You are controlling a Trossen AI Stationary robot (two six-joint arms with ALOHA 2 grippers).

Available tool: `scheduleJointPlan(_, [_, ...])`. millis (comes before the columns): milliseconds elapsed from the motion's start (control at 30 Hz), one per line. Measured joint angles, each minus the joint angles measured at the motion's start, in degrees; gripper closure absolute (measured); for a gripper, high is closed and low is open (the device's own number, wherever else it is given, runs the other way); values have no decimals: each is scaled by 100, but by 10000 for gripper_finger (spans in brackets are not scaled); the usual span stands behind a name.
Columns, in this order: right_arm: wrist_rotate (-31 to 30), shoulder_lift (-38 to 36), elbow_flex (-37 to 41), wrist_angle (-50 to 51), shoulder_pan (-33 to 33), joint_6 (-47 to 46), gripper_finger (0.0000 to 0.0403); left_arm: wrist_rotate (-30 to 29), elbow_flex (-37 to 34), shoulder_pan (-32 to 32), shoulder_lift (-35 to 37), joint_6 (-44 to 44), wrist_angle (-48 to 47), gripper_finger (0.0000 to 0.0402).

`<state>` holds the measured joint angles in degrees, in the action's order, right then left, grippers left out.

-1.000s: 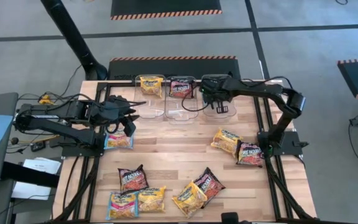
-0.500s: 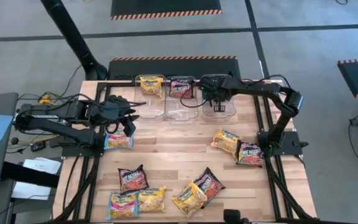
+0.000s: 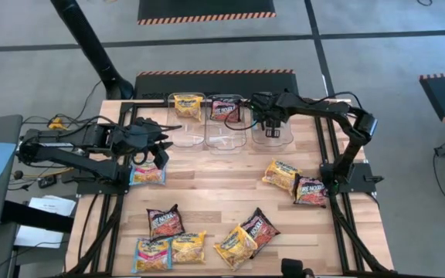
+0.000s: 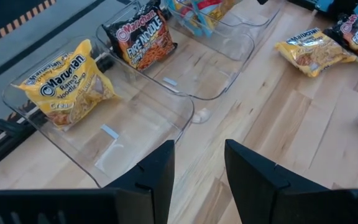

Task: Sort Maruchan noodles
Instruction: Put the blue noodle pack in the right transparent bin

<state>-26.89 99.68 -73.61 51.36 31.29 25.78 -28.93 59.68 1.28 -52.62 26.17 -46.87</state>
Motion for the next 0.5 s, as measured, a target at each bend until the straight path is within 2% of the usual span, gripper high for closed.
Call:
scheduleJointPlan(367, [35,-9,-957,899,-7,-545,222,2,0,-113,-1,-4,-24,274])
scheduleJointPlan(500, [722,-9,-1182,1487,-7,-950,222,4,0,-111,-1,-3,-55,274])
